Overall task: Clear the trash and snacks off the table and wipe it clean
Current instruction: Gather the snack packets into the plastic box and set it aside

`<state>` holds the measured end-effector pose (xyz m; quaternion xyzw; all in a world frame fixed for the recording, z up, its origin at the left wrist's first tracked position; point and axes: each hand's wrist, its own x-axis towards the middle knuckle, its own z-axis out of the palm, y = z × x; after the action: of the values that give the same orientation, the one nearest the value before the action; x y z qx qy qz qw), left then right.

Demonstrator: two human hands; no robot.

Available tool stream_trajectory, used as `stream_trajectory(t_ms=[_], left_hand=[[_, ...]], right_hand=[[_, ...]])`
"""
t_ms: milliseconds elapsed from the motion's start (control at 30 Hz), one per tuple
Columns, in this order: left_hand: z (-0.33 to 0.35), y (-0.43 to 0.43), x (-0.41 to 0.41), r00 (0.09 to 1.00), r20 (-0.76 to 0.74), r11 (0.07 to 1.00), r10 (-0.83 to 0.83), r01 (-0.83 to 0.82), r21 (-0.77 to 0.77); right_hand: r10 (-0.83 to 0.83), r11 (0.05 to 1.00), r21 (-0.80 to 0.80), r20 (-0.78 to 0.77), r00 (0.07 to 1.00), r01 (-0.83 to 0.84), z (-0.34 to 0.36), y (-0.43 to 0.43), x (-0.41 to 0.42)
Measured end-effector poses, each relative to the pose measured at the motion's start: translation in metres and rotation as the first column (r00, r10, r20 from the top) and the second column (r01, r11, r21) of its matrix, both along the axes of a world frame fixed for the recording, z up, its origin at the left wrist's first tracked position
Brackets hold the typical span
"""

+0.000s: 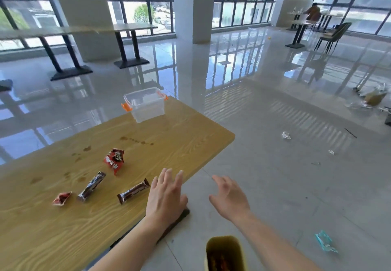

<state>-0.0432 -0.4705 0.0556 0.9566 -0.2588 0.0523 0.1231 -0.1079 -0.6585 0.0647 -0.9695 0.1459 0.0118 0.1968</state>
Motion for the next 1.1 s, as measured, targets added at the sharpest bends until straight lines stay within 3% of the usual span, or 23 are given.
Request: stream_trajectory(t_ms=[433,767,1100], left_hand=[[0.032,0.116,0.073,0.965,0.071,0.967,0.253,-0.251,-0.038],[0.041,0.165,0.169,0.972,0.024,0.972,0.233,-0.232,-0.025],[0.039,0.170,0.254,0.970,0.004,0.970,0.242,-0.242,0.020]], right_hand=[[0.234,0.971,-0.071,0.117,0.965,-0.227,0.047,0.087,0.112],[0.223,0.972,-0.090,0.076,0.972,-0.216,0.053,0.139,0.209],[0.199,0.977,-0.091,0.037,0.979,-0.195,0.052,0.137,0.300]])
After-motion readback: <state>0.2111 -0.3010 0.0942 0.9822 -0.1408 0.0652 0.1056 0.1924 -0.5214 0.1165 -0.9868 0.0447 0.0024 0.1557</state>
